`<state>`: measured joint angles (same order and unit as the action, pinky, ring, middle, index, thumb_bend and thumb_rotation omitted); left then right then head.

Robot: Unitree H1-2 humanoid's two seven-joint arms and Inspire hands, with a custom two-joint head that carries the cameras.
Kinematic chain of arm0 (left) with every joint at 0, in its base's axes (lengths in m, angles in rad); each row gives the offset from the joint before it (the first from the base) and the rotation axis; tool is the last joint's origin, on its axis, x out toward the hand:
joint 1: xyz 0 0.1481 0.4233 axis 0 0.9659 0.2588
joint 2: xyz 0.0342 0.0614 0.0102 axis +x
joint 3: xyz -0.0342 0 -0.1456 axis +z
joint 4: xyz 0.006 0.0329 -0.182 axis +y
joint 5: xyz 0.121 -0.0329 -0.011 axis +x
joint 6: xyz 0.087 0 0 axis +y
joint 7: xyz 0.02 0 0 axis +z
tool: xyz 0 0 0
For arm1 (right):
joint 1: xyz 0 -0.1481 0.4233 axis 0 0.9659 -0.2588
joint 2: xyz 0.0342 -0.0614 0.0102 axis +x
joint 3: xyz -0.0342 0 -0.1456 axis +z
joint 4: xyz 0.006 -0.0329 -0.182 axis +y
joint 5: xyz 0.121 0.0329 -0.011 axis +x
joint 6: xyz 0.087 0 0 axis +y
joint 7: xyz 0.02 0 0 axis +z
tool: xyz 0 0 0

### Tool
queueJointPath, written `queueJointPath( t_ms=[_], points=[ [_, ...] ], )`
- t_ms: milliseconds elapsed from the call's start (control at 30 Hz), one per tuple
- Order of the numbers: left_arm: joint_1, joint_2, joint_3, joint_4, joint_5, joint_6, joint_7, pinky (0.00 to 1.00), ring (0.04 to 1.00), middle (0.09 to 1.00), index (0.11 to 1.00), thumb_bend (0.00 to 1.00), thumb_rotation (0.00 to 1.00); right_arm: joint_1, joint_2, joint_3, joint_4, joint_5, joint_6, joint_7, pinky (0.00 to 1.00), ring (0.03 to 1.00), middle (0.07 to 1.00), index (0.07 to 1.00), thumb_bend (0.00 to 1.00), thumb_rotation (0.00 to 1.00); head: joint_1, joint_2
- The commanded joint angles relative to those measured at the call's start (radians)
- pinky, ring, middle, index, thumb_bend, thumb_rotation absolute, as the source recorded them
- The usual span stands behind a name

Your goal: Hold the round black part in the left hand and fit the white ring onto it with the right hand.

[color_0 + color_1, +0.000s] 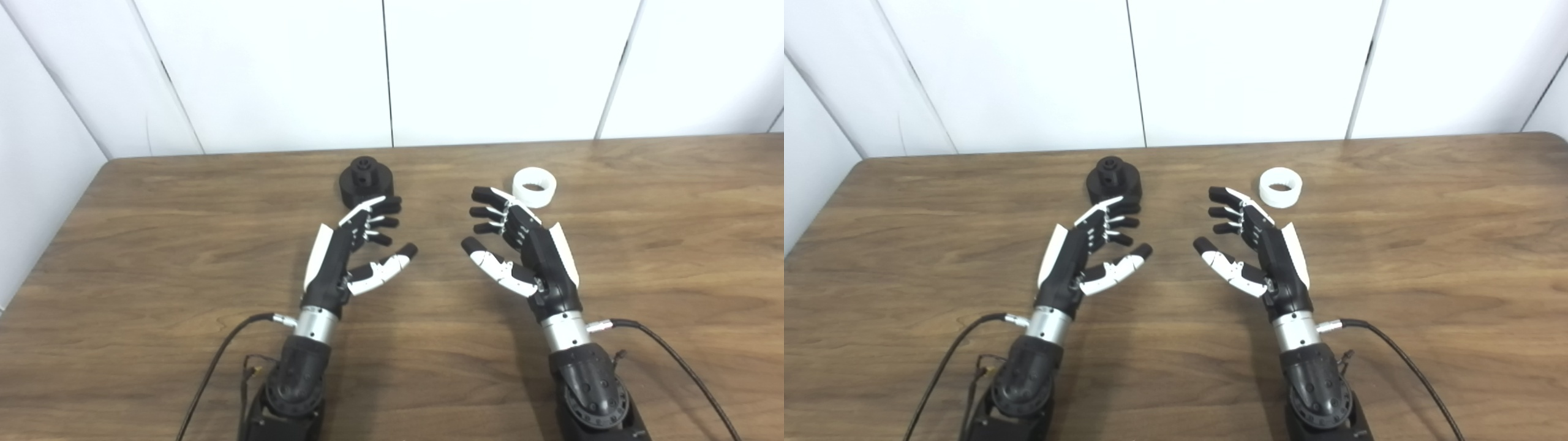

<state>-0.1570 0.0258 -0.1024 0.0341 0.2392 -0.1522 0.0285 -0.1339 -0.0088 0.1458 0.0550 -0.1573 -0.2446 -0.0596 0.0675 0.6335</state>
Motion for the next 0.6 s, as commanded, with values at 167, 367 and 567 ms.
queueJointPath(
  t_ms=[167, 367, 567],
  points=[
    [-0.057, 0.032, 0.015, -0.060, 0.061, 0.024, 0.019, 0.62, 0.738, 0.778, 0.754, 0.59, 0.26, 0.034, -0.016, -0.009, 0.071, -0.012, -0.020, 0.003, 0.67, 0.754, 0.813, 0.785, 0.55, 0.31, 0.003, 0.002],
    [-0.072, 0.045, 0.032, -0.062, 0.087, 0.025, 0.029, 0.62, 0.749, 0.792, 0.765, 0.58, 0.23, 0.031, -0.018, -0.006, 0.076, -0.015, -0.025, 0.002, 0.67, 0.757, 0.813, 0.786, 0.55, 0.31, 0.002, -0.001],
    [-0.089, 0.066, 0.042, -0.076, 0.152, 0.057, 0.047, 0.63, 0.759, 0.800, 0.770, 0.59, 0.19, 0.029, -0.020, -0.006, 0.081, -0.013, -0.036, 0.003, 0.66, 0.755, 0.813, 0.784, 0.54, 0.30, 0.003, -0.002]
  ],
)
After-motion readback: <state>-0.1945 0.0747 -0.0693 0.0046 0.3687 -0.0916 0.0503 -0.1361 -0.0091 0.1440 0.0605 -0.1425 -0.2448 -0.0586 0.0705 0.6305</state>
